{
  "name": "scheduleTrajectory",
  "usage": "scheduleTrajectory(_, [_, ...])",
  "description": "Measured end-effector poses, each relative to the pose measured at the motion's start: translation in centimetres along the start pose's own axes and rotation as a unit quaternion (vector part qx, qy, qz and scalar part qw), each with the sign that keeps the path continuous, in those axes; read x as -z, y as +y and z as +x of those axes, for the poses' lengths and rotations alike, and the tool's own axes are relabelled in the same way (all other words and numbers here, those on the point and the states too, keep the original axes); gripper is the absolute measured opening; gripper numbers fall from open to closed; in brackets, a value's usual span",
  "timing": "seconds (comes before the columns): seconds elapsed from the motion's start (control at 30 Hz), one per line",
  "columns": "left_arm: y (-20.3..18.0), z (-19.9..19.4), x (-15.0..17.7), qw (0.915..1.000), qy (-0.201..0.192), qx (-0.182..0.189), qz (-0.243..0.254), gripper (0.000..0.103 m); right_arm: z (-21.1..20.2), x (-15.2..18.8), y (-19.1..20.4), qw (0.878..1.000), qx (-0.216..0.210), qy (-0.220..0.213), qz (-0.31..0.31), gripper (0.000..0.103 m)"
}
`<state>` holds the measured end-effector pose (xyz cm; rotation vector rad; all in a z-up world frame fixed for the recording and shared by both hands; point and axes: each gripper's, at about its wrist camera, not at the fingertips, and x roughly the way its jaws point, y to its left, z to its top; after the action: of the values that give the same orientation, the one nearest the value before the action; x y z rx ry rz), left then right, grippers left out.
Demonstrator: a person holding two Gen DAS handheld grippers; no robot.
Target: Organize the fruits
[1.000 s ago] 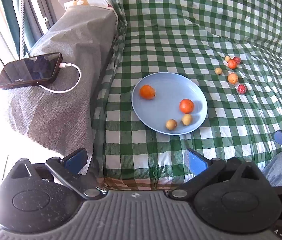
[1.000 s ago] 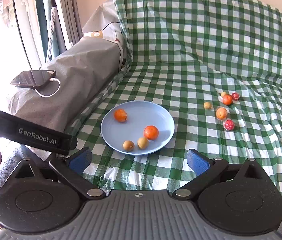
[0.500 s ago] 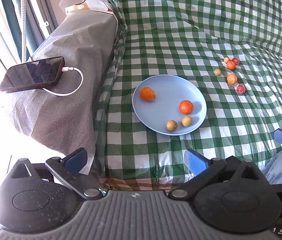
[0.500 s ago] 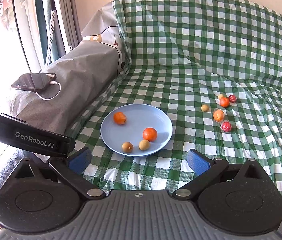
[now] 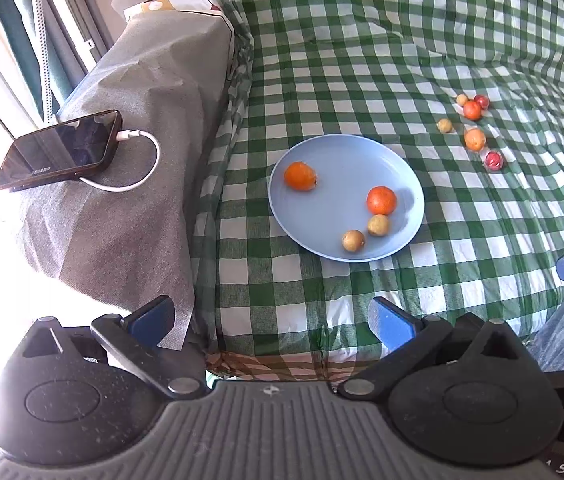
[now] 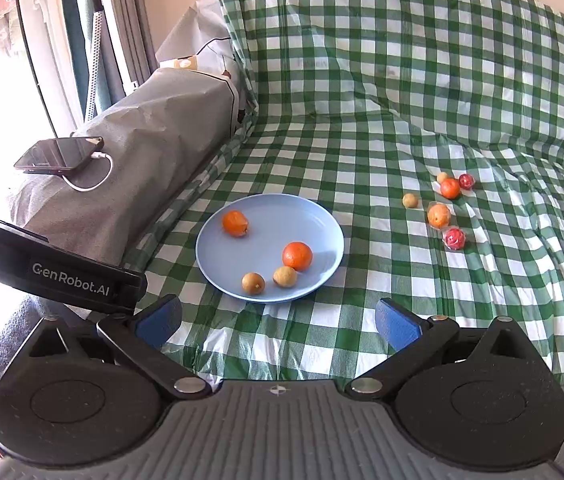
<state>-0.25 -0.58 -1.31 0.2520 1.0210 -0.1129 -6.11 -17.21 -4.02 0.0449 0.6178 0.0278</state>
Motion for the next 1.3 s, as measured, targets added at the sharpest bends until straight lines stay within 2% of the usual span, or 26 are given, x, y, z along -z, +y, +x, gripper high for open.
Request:
scheduleTrajectory(0.53, [-2.2,2.2,-2.4,0.9992,0.027,-0.016,0.026,0.103,1.8,-0.5,-1.5,1.000,0.002,0.015,0.025,0.102])
scheduleTrajectory(0.93, [-4.9,4.5,-5.3,0.9980,0.042,-0.013,0.045,0.103,3.9,-0.9,-4.8,0.997,0.017,0.034,0.072,0.102])
scheduleTrajectory(1.1, [-6.8,5.3,-7.8,0.9979,0.028,-0.006,0.058,0.103,4.9,-1.4,-7.6,0.995,0.044,0.031,0.086,0.102])
scheduleTrajectory(1.3, [-10.3,7.0,-12.2,0.9968,0.002,0.015,0.079,0.103,6.3,-2.3,-13.0,0.989,0.105,0.009,0.103,0.102])
